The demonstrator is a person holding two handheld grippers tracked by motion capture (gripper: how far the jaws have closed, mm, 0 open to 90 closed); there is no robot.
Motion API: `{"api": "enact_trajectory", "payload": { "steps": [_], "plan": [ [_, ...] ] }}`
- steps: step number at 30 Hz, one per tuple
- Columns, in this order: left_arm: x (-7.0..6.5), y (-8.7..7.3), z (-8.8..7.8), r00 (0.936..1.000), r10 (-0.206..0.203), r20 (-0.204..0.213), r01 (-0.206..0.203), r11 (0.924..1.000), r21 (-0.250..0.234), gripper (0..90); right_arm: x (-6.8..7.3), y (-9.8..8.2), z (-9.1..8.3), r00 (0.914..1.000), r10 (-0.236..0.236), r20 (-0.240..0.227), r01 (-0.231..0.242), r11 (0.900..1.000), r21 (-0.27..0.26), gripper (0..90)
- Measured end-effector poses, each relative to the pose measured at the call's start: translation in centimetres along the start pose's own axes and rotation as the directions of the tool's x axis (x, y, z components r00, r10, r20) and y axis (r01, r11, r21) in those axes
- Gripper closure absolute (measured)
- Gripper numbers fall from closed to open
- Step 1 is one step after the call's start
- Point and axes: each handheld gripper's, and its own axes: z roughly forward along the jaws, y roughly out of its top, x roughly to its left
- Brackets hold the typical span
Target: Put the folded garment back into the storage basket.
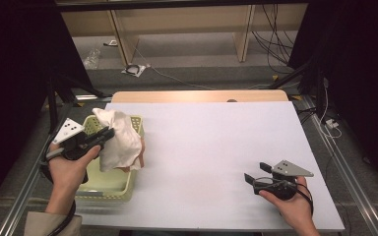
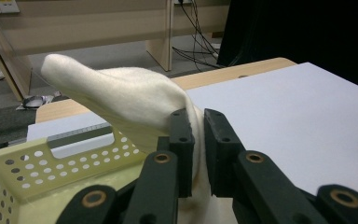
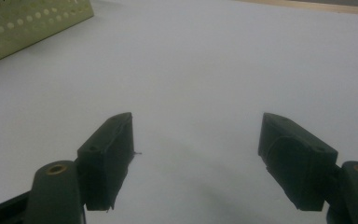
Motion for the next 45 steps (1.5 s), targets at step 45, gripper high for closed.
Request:
{"api": "enact_trajectory", "payload": {
  "steps": [45],
  "plan": [
    [1.9,-0.9,-0.4,0.999,-0.045,0.004,0.045,0.9971,0.061,81.9,0.0,0.0,0.0,1.0,-0.003,0.0,0.003,1.0,0.005,27.5]
  ]
}}
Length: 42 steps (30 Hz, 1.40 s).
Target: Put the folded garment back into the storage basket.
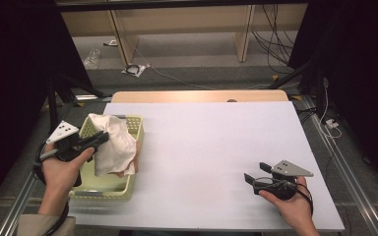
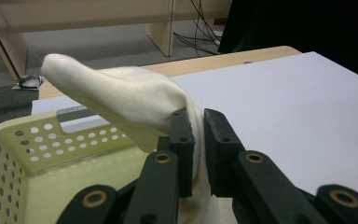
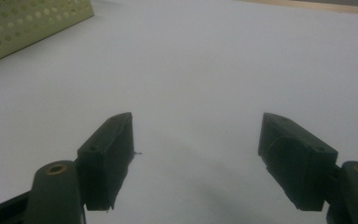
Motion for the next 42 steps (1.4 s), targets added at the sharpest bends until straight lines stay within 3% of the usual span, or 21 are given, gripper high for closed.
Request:
{"api": "enact_trajectory", "payload": {
  "steps": [17,42],
  "plan": [
    [0.9,-0.4,0.0,0.9999,-0.015,-0.001,0.015,0.9995,0.03,81.9,0.0,0.0,0.1,1.0,0.004,-0.002,-0.004,1.0,-0.004,27.5],
    [1.9,-0.6,0.0,0.9991,-0.038,-0.019,0.039,0.9987,0.033,81.9,0.0,0.0,0.1,1.0,0.0,-0.003,0.0,1.0,-0.004,27.5]
  ]
}}
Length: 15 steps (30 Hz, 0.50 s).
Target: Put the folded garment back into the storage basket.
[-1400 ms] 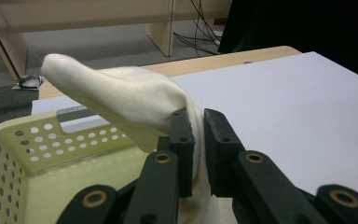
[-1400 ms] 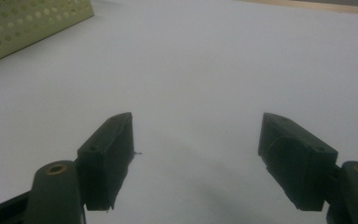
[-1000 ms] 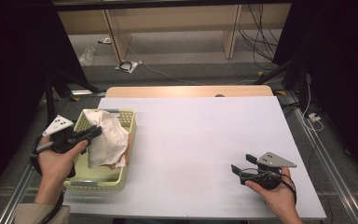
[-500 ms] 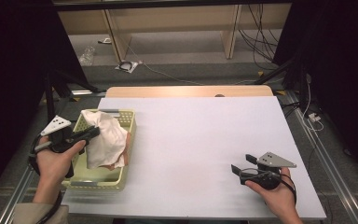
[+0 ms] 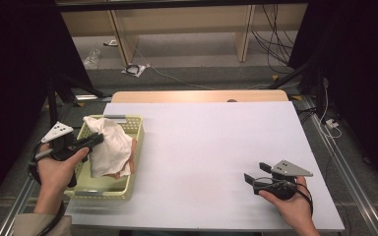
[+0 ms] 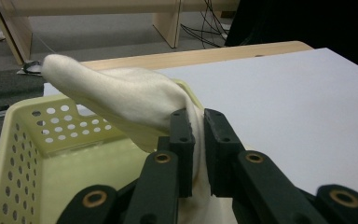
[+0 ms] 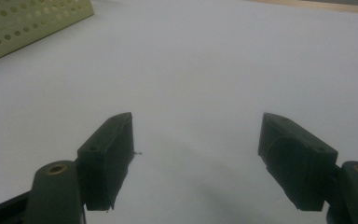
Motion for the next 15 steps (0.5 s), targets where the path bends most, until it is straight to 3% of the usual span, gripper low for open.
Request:
{"api": "enact_trajectory", "payload": {
  "steps": [15],
  "plan": [
    [0.36,-0.11,0.0,0.9998,-0.002,-0.017,0.002,1.0,0.005,82.0,-0.01,0.0,0.0,1.0,0.0,0.0,0.0,1.0,0.0,27.5]
  ]
}}
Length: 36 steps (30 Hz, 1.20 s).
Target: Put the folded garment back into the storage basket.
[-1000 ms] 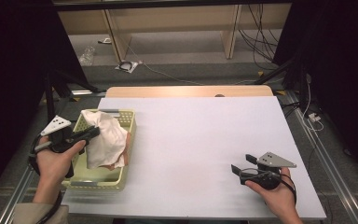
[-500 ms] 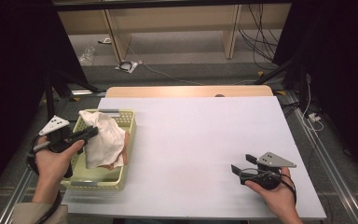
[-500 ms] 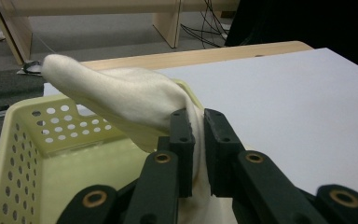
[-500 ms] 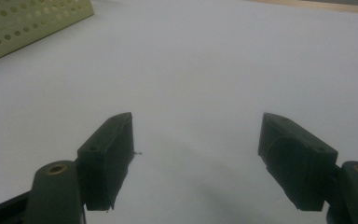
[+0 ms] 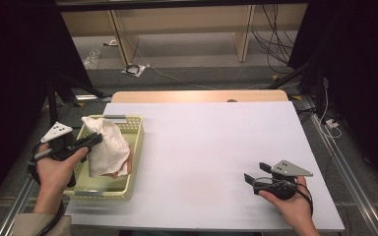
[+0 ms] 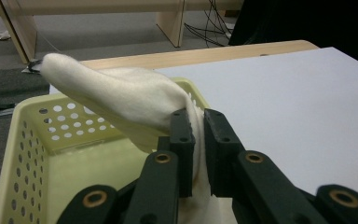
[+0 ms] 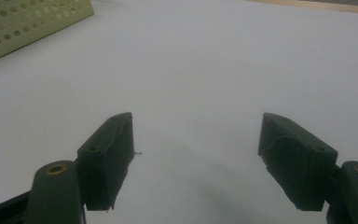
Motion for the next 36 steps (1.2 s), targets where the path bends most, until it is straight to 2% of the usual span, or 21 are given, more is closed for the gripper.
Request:
{"api": "enact_trajectory", "payload": {
  "steps": [18,36],
  "plan": [
    [0.3,-0.3,0.5,0.9999,0.001,-0.014,-0.001,0.9998,0.021,82.0,0.0,0.0,0.0,1.0,0.002,0.0,-0.002,1.0,0.001,27.5],
    [0.2,-0.7,1.2,1.0,0.01,0.001,-0.01,0.9983,0.058,82.0,0.0,0.0,0.0,1.0,0.002,0.0,-0.002,1.0,0.005,27.5]
  ]
}}
